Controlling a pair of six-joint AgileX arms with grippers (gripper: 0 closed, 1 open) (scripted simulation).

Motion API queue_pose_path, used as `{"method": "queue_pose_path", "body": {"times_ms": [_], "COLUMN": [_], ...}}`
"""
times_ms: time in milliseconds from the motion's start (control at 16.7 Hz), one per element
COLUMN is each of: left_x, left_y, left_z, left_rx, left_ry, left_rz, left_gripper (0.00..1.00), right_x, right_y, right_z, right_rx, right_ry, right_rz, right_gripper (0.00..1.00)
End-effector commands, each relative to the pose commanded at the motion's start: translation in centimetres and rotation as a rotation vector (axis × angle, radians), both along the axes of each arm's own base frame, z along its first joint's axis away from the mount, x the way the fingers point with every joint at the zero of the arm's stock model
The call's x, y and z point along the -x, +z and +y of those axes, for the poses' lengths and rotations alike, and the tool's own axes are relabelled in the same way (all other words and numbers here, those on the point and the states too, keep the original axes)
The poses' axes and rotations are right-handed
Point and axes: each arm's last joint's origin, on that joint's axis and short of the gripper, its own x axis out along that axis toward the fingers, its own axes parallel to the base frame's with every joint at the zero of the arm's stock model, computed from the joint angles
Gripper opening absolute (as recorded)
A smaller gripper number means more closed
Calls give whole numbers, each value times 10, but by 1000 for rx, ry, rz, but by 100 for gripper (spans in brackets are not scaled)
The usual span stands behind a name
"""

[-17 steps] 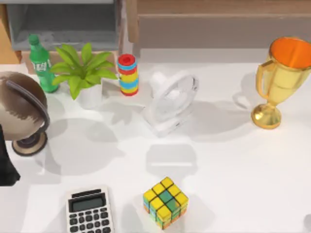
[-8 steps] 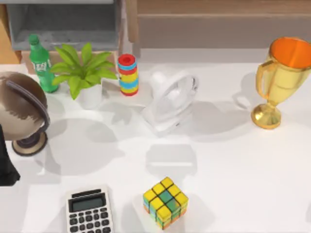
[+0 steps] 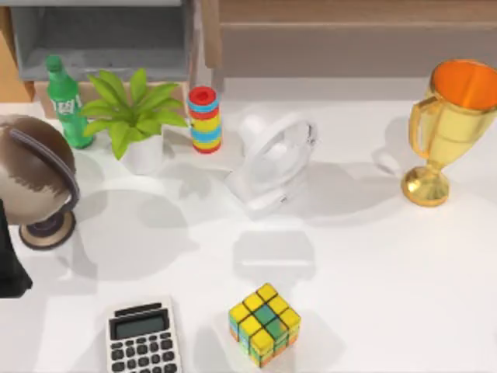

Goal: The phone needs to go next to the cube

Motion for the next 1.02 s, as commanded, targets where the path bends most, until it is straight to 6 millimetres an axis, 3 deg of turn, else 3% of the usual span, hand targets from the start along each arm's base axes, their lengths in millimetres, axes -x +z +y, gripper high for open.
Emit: {"method": "queue_pose_path", "body": {"times_ms": [240, 480, 1020], "left_x": [0, 0, 0], "left_y": [0, 0, 0], "left_z": [0, 0, 0], "left_rx": [0, 0, 0], "left_ry": [0, 0, 0], "left_rz": [0, 0, 0], "left_gripper": [100, 100, 100], "right_x": [0, 1, 1], "right_y": [-23, -25, -25], "right_z": [0, 0, 0], "right_rx": [2, 0, 0], "right_ry": [0, 0, 0], "right_rz": [-2, 0, 0], "right_gripper": [100, 100, 32]}}
